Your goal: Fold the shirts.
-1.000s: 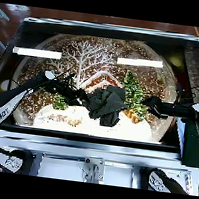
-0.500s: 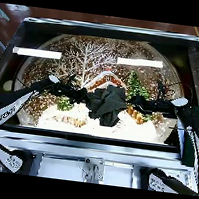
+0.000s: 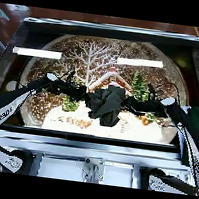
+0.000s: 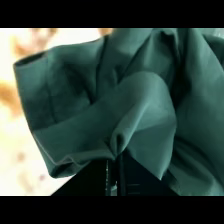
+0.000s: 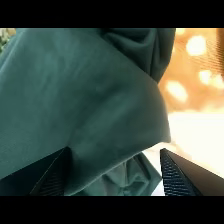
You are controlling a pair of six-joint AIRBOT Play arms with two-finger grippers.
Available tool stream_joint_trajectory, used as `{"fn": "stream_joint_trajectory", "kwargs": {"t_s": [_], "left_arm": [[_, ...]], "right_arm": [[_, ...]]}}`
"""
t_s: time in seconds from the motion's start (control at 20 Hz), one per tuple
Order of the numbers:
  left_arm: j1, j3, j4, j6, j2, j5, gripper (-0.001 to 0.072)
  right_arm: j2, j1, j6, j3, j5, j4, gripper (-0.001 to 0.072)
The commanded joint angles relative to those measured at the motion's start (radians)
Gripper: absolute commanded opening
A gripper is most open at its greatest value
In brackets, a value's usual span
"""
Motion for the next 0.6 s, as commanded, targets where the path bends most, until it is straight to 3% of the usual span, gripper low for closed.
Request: {"fn": "stream_joint_trajectory", "kwargs": {"t_s": [0.0,0.1,0.15,0.25,0.55], "left_arm": [[0.0,0.001,0.0,0.017,0.005,-0.016,0.004],[0.0,0.001,0.0,0.02,0.005,-0.015,0.0041],[0.0,0.001,-0.001,0.02,0.005,-0.015,0.004],[0.001,0.001,0.0,0.036,0.014,-0.014,0.0039],[0.081,0.049,0.0,0.14,0.235,0.011,0.0038]], "right_arm": [[-0.026,0.011,0.041,0.0,-0.02,0.005,0.0683],[-0.051,0.035,0.05,0.0,-0.04,0.031,0.0682],[-0.067,0.052,0.049,0.0,-0.061,0.05,0.0643],[-0.075,0.065,0.049,0.0,-0.101,0.061,0.0068],[0.06,-0.016,-0.086,0.151,0.019,0.038,0.0061]]}}
